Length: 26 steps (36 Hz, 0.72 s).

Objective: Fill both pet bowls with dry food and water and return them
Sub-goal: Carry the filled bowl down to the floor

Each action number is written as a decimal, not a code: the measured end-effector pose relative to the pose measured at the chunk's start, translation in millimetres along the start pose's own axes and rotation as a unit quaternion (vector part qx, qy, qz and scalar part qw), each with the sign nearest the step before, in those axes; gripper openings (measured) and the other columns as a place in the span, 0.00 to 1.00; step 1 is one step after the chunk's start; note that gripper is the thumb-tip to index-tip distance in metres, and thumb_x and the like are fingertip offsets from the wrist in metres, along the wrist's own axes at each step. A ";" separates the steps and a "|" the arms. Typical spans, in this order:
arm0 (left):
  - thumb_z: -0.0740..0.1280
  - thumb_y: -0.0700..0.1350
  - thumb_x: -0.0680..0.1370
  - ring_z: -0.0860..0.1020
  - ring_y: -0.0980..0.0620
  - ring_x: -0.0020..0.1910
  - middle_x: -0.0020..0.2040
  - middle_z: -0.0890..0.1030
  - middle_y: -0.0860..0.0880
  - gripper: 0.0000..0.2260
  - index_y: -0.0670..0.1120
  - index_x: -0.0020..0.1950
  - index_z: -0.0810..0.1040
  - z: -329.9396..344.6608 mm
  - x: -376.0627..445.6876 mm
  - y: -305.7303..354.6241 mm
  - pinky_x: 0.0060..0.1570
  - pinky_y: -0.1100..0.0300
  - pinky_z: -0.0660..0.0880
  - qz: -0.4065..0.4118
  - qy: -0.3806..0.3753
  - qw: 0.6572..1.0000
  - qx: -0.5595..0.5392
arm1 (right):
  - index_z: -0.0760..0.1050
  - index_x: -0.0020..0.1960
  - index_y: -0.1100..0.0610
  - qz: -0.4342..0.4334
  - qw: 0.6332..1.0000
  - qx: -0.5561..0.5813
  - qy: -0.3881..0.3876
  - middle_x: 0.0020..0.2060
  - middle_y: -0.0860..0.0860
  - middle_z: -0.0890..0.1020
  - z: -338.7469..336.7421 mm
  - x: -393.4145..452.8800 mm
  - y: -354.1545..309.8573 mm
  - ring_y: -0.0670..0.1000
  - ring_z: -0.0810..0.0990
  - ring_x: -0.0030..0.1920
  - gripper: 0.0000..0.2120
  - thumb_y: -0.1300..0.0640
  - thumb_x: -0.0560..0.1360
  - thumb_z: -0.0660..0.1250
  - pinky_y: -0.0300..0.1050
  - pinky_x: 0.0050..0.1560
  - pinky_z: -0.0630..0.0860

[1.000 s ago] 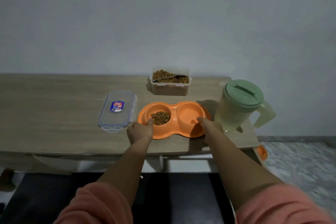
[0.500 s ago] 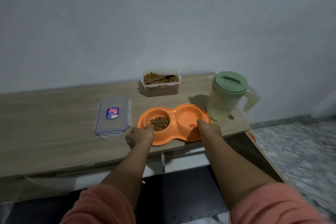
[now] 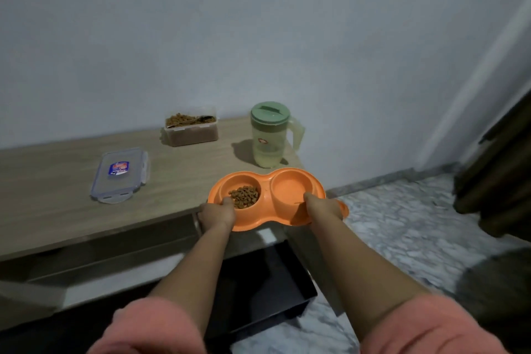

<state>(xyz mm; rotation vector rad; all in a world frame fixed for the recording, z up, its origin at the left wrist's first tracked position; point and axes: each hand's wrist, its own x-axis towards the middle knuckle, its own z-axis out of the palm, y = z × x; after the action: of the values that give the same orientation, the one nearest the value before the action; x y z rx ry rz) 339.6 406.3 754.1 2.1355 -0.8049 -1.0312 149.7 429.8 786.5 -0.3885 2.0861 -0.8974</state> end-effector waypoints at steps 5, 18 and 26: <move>0.64 0.53 0.78 0.73 0.36 0.64 0.68 0.71 0.36 0.28 0.35 0.71 0.65 34.4 -59.5 7.4 0.59 0.50 0.72 0.020 -0.044 0.999 0.002 | 0.71 0.66 0.61 0.009 1.000 0.019 0.021 0.63 0.61 0.74 -70.6 9.8 17.9 0.61 0.78 0.57 0.31 0.45 0.69 0.70 0.47 0.48 0.72; 0.64 0.53 0.79 0.73 0.37 0.65 0.69 0.70 0.37 0.28 0.36 0.71 0.64 114.7 -149.4 40.6 0.60 0.48 0.72 0.073 -0.103 0.992 0.009 | 0.71 0.64 0.62 0.038 0.994 0.070 0.080 0.59 0.62 0.76 -190.7 48.2 31.8 0.63 0.81 0.48 0.31 0.45 0.68 0.71 0.53 0.46 0.80; 0.65 0.53 0.78 0.72 0.36 0.66 0.67 0.72 0.34 0.29 0.33 0.70 0.65 165.2 -148.9 87.4 0.64 0.49 0.71 0.111 -0.125 0.986 0.026 | 0.72 0.63 0.62 0.041 0.989 0.104 0.101 0.60 0.62 0.75 -222.8 84.3 7.8 0.62 0.81 0.46 0.29 0.46 0.69 0.70 0.52 0.44 0.79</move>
<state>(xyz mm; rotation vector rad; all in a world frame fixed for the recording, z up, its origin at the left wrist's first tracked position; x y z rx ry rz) 105.9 418.1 802.9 1.9280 -1.1723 -1.1835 -76.8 492.7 826.1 -0.1046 2.1455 -1.1311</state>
